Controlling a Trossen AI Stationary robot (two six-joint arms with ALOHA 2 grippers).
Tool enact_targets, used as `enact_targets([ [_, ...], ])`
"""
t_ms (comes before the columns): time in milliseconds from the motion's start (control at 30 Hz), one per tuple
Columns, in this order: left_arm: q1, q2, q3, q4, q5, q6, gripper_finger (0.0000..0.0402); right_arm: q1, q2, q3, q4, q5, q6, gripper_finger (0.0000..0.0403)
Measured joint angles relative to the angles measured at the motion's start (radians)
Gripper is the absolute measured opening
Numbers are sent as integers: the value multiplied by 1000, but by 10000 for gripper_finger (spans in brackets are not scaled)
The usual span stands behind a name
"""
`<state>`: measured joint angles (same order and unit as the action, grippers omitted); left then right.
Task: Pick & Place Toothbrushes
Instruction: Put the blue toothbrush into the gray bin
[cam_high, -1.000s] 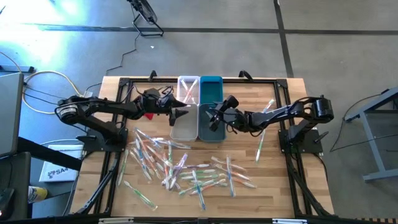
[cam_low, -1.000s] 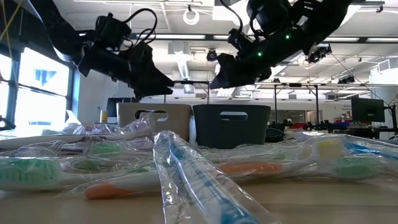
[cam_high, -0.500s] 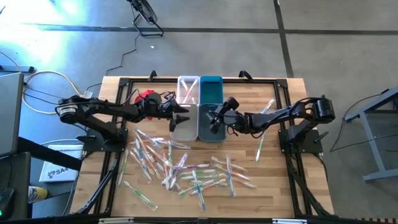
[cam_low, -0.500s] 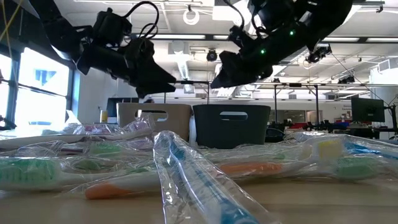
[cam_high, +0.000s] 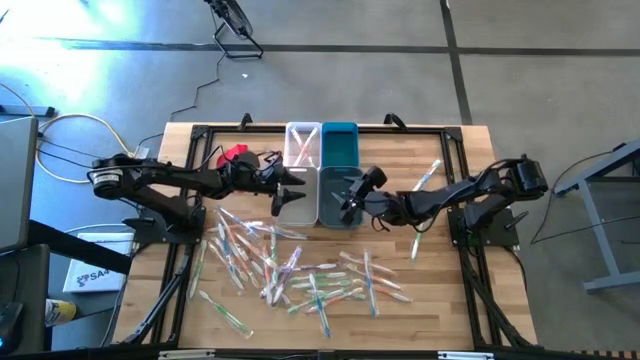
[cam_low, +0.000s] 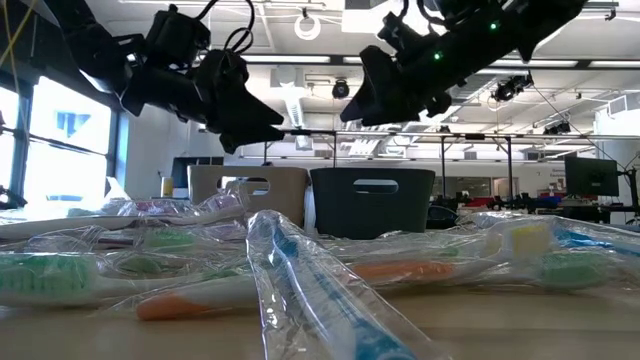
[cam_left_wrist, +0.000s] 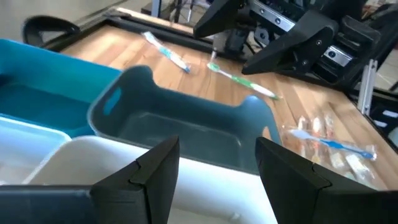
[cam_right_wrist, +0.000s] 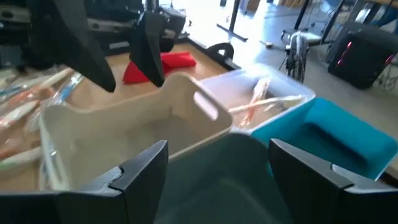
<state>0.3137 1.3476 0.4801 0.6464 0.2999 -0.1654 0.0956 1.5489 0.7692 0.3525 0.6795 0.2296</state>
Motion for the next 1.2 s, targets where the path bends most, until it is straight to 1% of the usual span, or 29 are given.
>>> enact_targets([
  [300, -89, -74, 0, 3, 3, 3, 207, 69, 1, 0, 0, 2, 83, 270],
  [467, -149, -112, 0, -4, -1, 4, 207, 103, 1, 0, 2, 2, 92, 270],
  [533, -173, -124, 0, -11, -15, 4, 207, 117, 1, 0, 2, 2, 99, 270],
  [700, -233, -146, -1, -51, -77, 4, 207, 155, 1, 0, 2, 0, 186, 270],
  [900, -309, -156, -1, -96, -129, 4, 207, 212, 1, 0, 2, -30, 245, 270],
  [1100, -386, -156, -1, -97, -142, 4, 207, 265, 1, 0, 1, -34, 318, 270],
  [1200, -426, -156, -1, -97, -143, 4, 207, 285, 1, 0, 2, -70, 353, 270],
])
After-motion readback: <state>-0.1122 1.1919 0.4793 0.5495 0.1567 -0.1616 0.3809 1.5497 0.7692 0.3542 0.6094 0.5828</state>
